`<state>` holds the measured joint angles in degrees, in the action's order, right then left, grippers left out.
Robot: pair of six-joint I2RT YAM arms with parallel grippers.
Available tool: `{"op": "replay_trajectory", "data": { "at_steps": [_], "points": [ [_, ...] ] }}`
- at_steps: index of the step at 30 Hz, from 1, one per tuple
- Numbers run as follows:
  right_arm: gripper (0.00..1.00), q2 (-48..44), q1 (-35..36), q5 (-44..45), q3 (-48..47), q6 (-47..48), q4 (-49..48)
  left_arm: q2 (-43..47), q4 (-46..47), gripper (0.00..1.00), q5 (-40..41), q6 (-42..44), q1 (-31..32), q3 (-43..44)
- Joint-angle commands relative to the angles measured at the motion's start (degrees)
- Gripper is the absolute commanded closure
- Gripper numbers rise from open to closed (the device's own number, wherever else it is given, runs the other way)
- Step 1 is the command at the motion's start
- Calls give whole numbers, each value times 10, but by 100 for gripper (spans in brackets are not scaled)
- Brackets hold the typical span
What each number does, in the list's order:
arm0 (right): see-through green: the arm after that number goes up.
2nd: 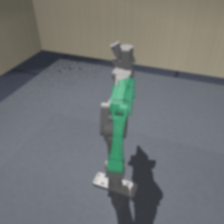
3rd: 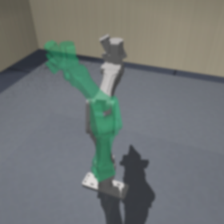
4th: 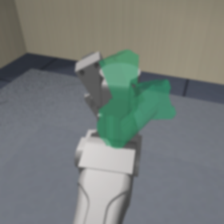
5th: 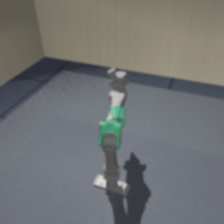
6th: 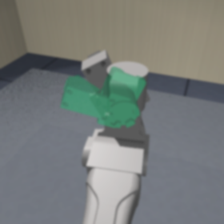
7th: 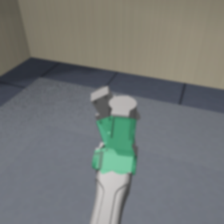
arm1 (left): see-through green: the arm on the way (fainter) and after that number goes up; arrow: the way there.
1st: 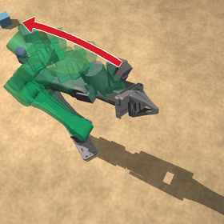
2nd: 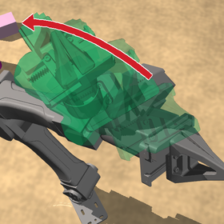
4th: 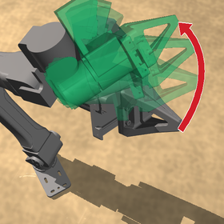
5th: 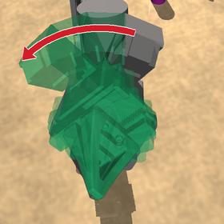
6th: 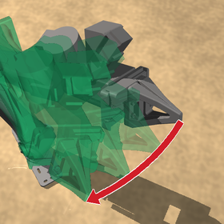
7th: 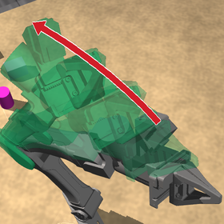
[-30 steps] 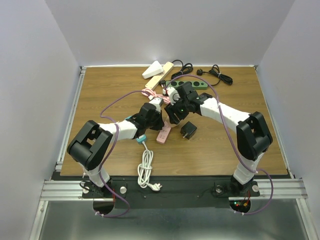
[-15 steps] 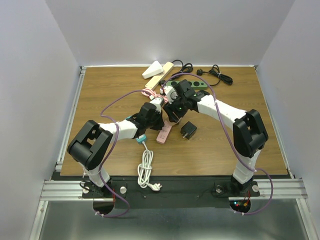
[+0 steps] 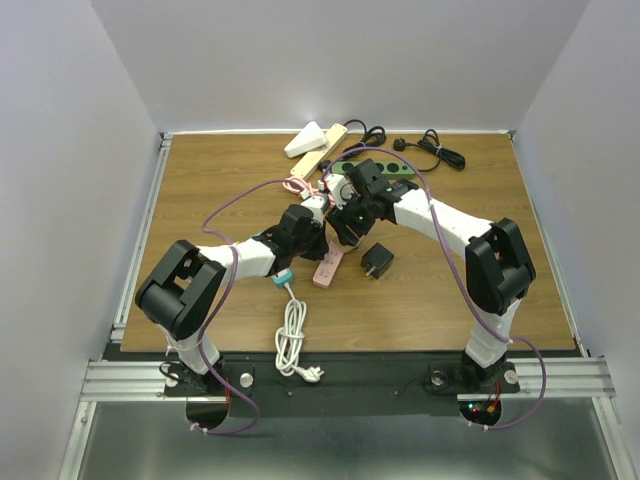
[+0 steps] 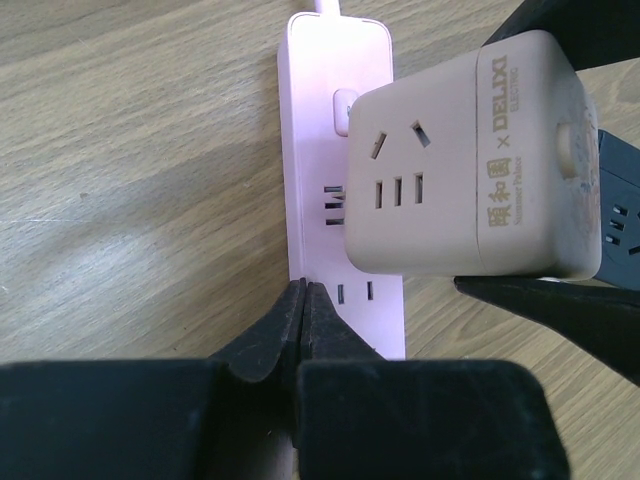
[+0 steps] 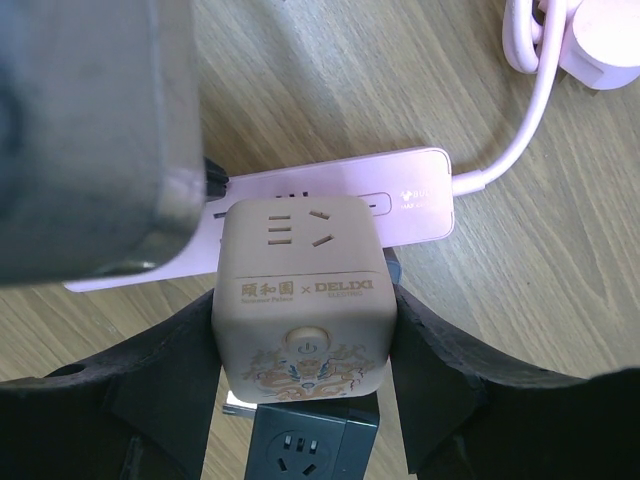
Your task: Insert the plug
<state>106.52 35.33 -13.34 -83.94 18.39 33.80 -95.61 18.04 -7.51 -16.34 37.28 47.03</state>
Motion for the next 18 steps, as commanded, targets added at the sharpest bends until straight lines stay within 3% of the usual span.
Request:
{"op": "replay_trajectory", "data": {
  "at_steps": [1, 18],
  "points": [
    [100, 15, 7, 9, -27, 18, 27, -23, -63, 97, -15, 17, 5, 9],
    [100, 33, 30, 23, -43, 25, 45, -32, -72, 98, -9, 30, 4, 26]
  ]
}}
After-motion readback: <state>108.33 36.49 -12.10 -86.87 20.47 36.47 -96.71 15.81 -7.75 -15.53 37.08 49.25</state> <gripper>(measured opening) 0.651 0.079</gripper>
